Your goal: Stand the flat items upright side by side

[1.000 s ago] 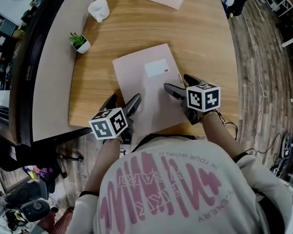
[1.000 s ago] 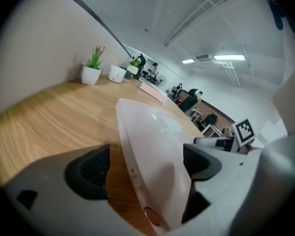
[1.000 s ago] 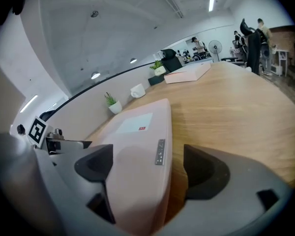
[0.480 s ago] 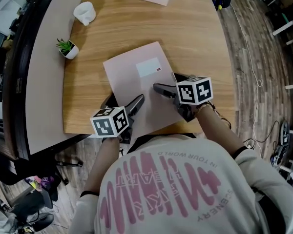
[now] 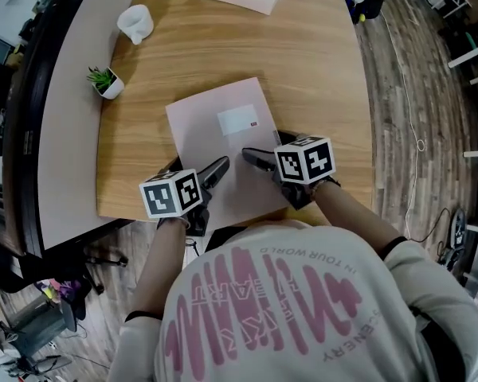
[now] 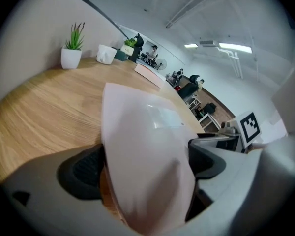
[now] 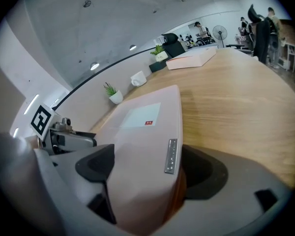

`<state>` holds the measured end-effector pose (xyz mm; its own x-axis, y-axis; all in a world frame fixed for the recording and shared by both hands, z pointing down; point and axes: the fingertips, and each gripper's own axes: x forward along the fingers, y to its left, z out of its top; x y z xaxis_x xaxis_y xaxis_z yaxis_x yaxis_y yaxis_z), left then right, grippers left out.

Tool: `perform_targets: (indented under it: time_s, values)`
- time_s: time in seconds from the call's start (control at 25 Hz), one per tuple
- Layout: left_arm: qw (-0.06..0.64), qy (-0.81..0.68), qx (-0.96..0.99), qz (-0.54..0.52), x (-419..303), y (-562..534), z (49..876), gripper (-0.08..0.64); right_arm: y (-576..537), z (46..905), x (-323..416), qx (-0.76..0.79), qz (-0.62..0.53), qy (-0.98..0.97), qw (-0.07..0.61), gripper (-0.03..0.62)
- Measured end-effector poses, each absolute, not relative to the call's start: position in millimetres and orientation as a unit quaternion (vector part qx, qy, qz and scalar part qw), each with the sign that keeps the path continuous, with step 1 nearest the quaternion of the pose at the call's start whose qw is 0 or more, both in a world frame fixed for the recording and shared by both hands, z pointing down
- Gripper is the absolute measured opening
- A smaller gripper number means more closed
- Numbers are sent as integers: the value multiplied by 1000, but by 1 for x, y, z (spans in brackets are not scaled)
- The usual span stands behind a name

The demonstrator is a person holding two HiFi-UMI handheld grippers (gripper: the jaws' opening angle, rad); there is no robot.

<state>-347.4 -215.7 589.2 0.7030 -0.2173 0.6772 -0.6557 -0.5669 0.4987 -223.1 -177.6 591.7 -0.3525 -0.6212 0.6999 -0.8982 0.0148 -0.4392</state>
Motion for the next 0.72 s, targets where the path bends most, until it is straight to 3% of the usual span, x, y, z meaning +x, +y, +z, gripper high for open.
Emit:
perform_targets:
  time_s: [0.2,0.72]
  values:
    - [380,-249,838,301,-319,-211,587,532,-172,590,-197,551,441,-687,173,436]
    - [278,-198,890,302,-206,-242,549,580,-192,552,-97,609,393,-676,135,436]
